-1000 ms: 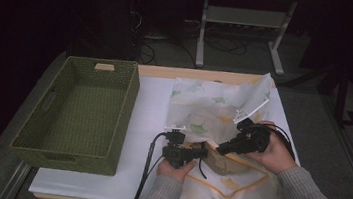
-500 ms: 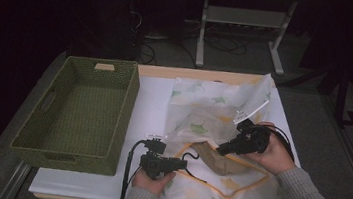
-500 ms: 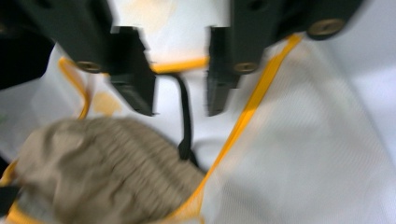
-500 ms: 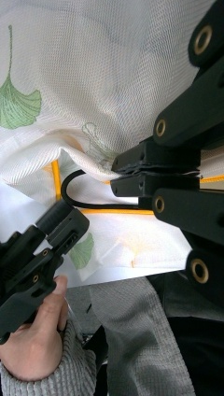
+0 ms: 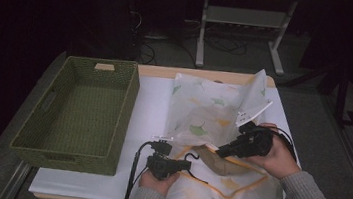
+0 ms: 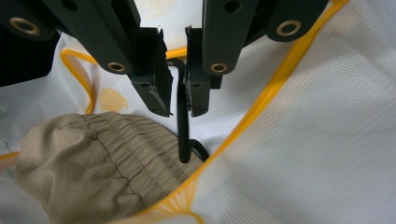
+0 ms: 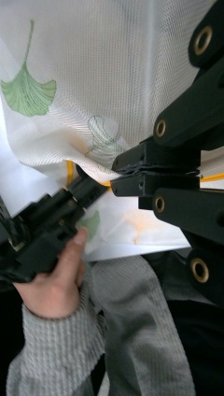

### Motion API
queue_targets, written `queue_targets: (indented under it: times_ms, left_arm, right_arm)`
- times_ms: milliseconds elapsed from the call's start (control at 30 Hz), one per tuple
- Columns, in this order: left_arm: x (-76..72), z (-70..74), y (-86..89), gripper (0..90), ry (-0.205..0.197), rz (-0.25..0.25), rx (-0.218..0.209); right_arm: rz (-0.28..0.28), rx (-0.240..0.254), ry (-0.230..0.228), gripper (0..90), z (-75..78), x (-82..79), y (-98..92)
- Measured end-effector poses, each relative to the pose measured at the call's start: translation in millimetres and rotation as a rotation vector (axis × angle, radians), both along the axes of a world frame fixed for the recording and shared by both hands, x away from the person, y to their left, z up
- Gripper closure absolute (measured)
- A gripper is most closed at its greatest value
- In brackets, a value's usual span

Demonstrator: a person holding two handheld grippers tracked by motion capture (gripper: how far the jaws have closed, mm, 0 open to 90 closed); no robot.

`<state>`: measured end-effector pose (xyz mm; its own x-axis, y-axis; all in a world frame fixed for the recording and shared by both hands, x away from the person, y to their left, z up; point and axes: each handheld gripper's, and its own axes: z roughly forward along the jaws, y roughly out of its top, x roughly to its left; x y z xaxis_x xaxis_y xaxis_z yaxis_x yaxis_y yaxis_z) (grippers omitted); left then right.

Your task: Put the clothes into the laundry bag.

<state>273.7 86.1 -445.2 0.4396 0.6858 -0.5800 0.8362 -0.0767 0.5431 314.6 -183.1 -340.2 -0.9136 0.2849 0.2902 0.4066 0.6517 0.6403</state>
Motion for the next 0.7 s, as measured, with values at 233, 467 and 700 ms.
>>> queue_targets:
  times_ms: [233,467,700]
  left_arm:
    - [-6.5,-1.0,17.6,75.4,0.006,0.007,0.008]
    - [-17.9,-4.3,38.3,71.4,0.024,0.013,0.025]
    - [-26.0,-11.2,50.7,69.5,0.046,0.02,0.026]
  right_arm:
    - [0.014,-0.065,0.064,87.5,-33.9,-5.5,2.8]
    - [-0.032,-0.101,0.093,87.5,-54.8,-2.6,-6.3]
    - [-0.05,-0.132,0.092,87.9,-57.9,-1.9,-8.5]
